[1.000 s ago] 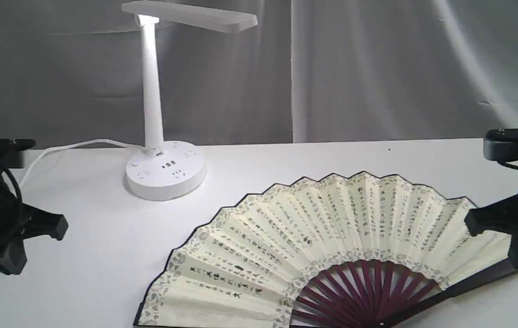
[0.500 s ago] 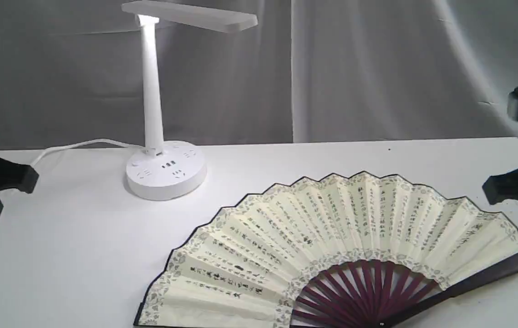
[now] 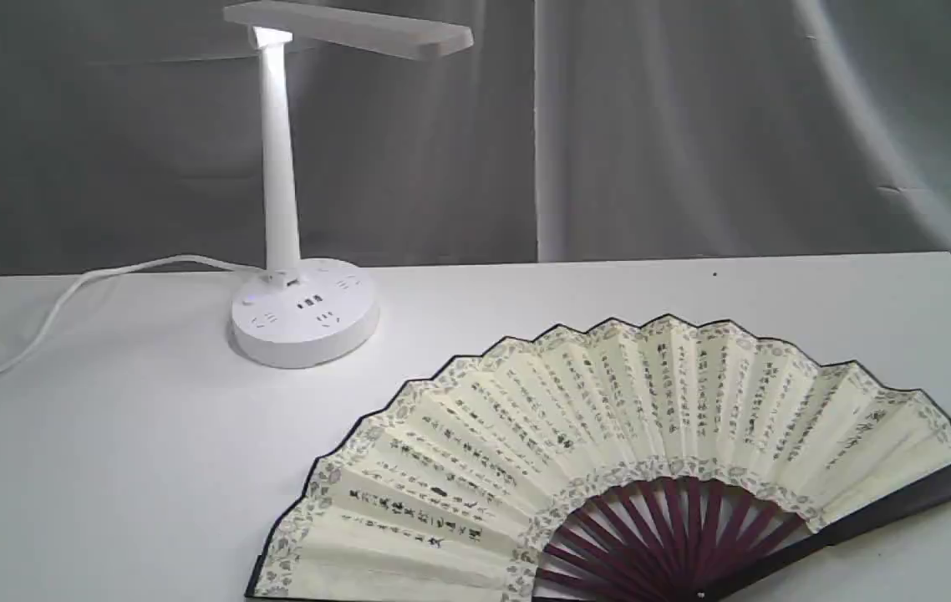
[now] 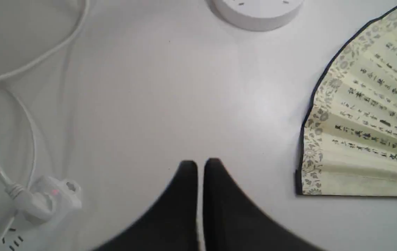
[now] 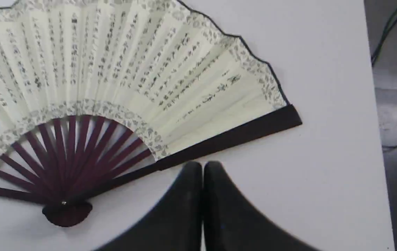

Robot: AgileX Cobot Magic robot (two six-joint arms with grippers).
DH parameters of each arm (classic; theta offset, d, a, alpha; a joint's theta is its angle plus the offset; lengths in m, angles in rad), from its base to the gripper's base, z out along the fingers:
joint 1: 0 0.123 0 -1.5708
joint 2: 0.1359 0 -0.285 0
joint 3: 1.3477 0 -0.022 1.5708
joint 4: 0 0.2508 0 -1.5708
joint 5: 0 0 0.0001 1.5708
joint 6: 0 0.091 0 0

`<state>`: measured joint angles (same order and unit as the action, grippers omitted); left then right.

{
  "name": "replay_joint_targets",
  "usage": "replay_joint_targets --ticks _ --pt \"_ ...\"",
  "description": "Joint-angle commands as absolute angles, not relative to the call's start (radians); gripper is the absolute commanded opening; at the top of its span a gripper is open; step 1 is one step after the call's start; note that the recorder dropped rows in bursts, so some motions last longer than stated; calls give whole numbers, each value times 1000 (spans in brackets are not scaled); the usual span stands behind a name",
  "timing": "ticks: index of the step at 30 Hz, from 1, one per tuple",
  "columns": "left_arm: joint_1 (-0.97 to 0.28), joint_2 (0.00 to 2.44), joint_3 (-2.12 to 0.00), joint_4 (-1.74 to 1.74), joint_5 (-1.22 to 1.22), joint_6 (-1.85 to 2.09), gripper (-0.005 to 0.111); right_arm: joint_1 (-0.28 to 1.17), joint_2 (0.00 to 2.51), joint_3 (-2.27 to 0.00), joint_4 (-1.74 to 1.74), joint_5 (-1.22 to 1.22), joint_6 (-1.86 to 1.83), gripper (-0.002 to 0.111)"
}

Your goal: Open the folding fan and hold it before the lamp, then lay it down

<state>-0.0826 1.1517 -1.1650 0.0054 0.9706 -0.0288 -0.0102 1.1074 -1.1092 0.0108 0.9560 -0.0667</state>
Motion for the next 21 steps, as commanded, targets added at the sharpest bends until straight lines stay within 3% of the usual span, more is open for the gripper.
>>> replay_joint_targets --ticks 1,21 --pt "-79 1062 -1163 0 964 -26 0 -12 1003 -1113 8 966 -78 0" --pt "-79 464 -1163 -35 945 -52 0 -12 436 -1113 -19 1094 -78 0"
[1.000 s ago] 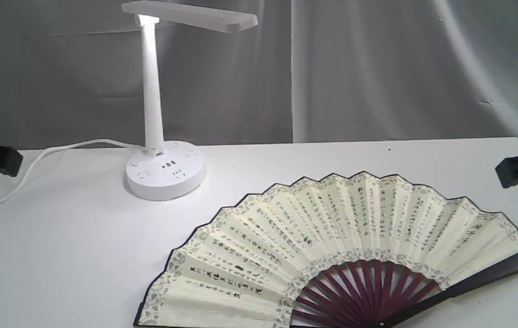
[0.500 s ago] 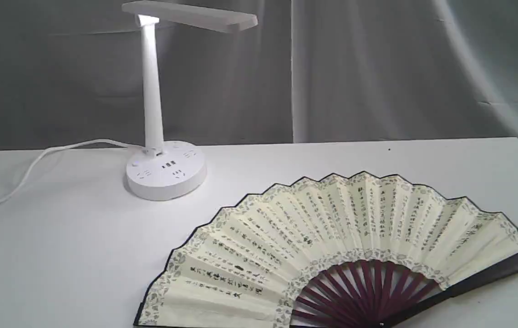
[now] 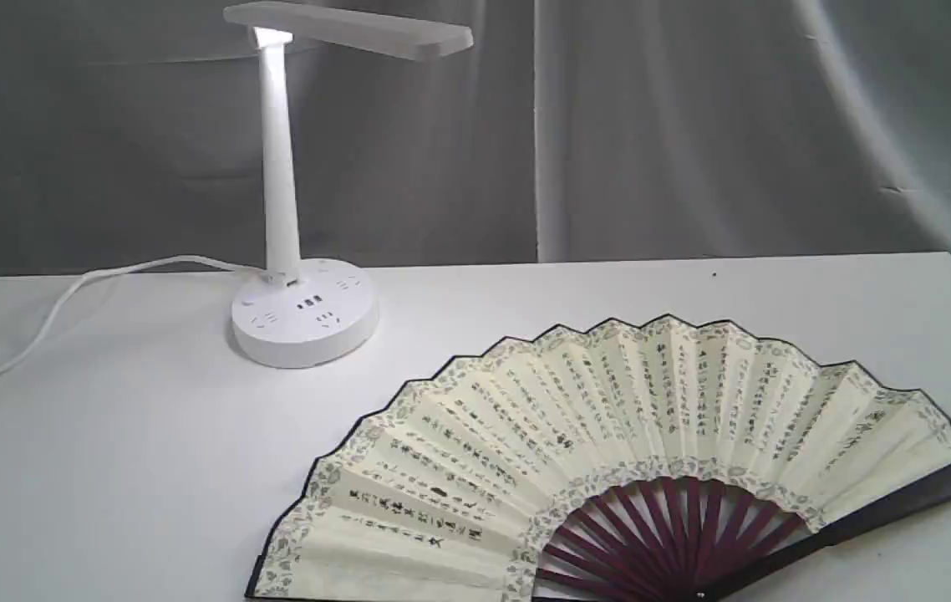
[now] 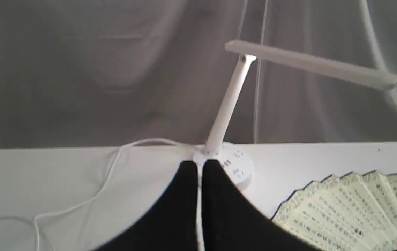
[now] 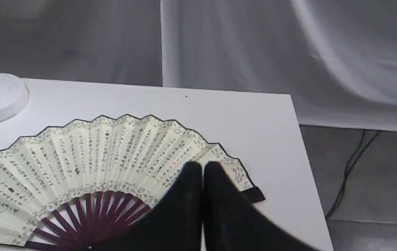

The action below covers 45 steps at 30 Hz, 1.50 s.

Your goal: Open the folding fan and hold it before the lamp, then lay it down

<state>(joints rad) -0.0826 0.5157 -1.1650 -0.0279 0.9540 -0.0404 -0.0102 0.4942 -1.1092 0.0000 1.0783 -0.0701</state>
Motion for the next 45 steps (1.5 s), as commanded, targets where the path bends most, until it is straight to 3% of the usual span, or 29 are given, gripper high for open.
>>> replay_joint_targets --ticks 1,17,23,30,45 --pt "-79 435 -1163 -35 948 -52 0 -12 408 -1113 -26 1096 -78 0" --pt "-79 8 -1120 0 1002 -52 0 -12 12 -1113 -138 1214 -74 0" --pt "-69 0 -1076 7 983 -52 0 -12 0 -1124 -169 1221 -37 0" --pt "-69 0 -910 7 787 -52 0 -12 0 -1031 -163 1177 -37 0" --pt "-69 0 -325 -35 225 -52 0 -12 0 -559 -66 720 -18 0"
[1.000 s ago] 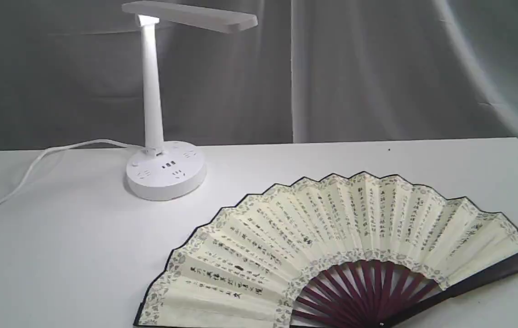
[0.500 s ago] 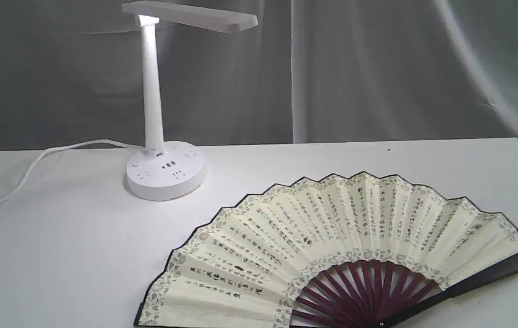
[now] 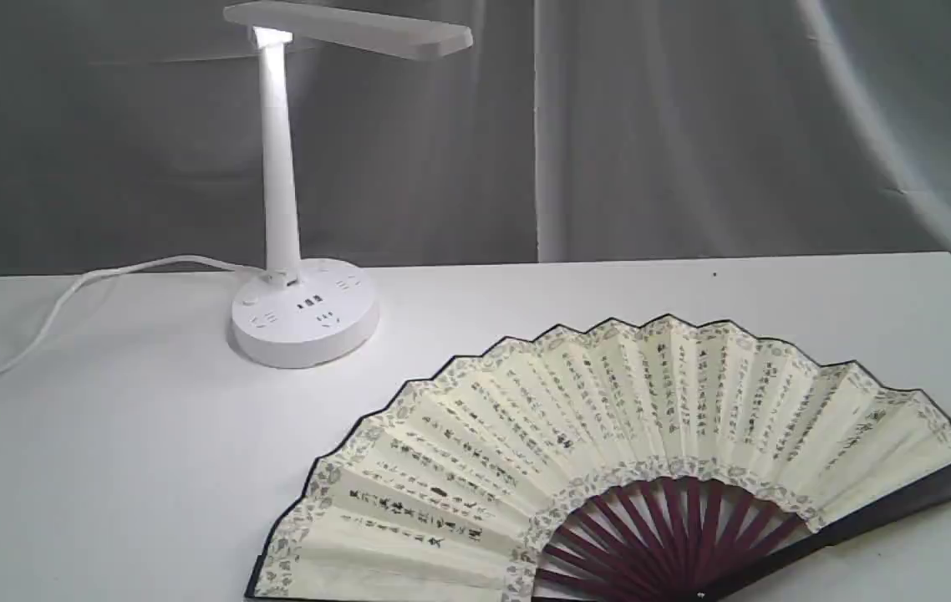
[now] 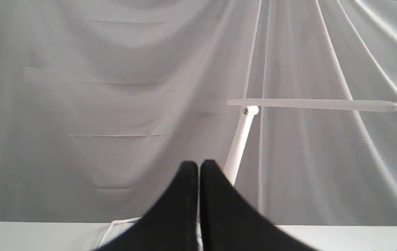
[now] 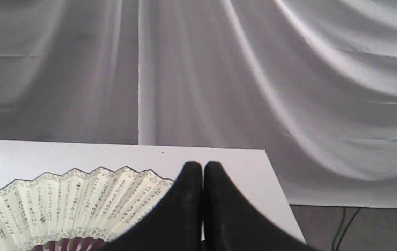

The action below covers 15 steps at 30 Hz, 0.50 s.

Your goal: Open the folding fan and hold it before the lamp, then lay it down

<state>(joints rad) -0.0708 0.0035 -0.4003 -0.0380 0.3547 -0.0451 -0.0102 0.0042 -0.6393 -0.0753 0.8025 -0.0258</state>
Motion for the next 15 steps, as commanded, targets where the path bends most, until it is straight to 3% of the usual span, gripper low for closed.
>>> replay_joint_targets --ticks 1,11,15 --pt "-69 0 -291 -35 197 -52 0 -12 0 -514 -66 678 -18 0" --pt "-69 0 -49 -35 29 -50 0 -12 0 -159 -66 184 -18 0" --pt "-69 0 0 -35 -68 -45 0 -12 0 -63 -35 99 -18 0"
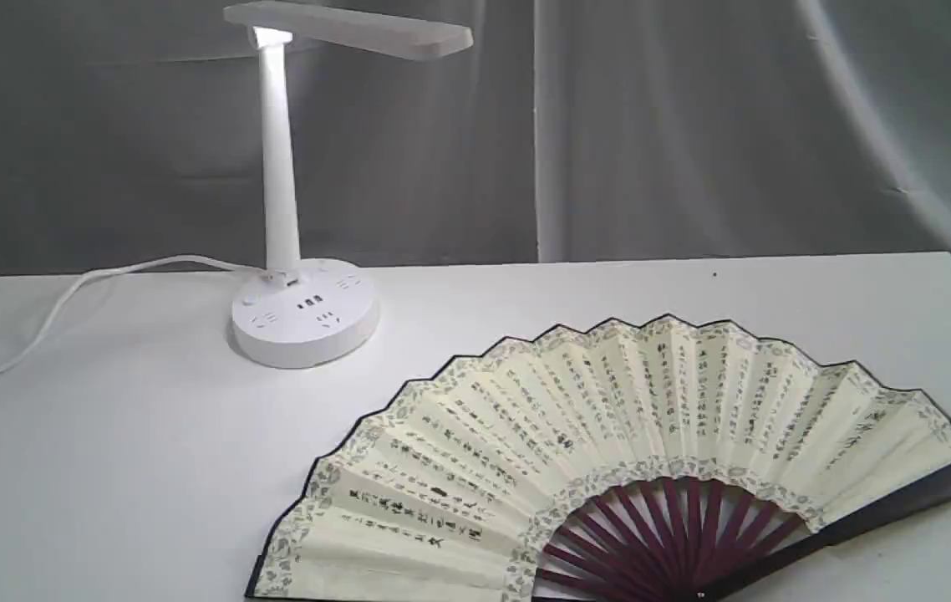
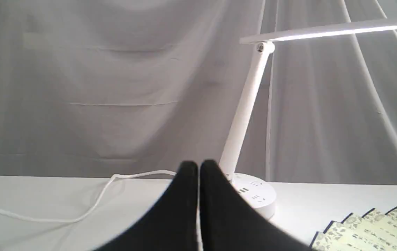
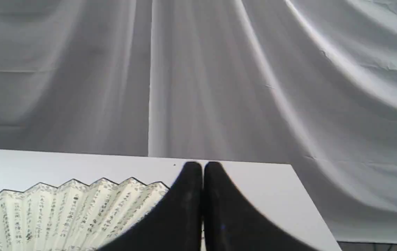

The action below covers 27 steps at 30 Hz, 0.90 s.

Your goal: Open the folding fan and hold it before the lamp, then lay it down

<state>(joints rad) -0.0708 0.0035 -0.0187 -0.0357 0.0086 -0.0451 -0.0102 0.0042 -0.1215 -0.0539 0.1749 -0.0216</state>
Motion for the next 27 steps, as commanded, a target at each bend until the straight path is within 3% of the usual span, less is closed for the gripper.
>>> replay_joint_targets --ticks 1,8,27 --pt "-69 0 0 -35 -12 -43 0 -12 0 -34 -15 96 -18 0" --pt "-69 0 0 18 74 -46 0 -12 0 0 -28 222 -22 0" --pt "-69 0 0 6 185 -52 0 -12 0 0 -29 215 -22 0"
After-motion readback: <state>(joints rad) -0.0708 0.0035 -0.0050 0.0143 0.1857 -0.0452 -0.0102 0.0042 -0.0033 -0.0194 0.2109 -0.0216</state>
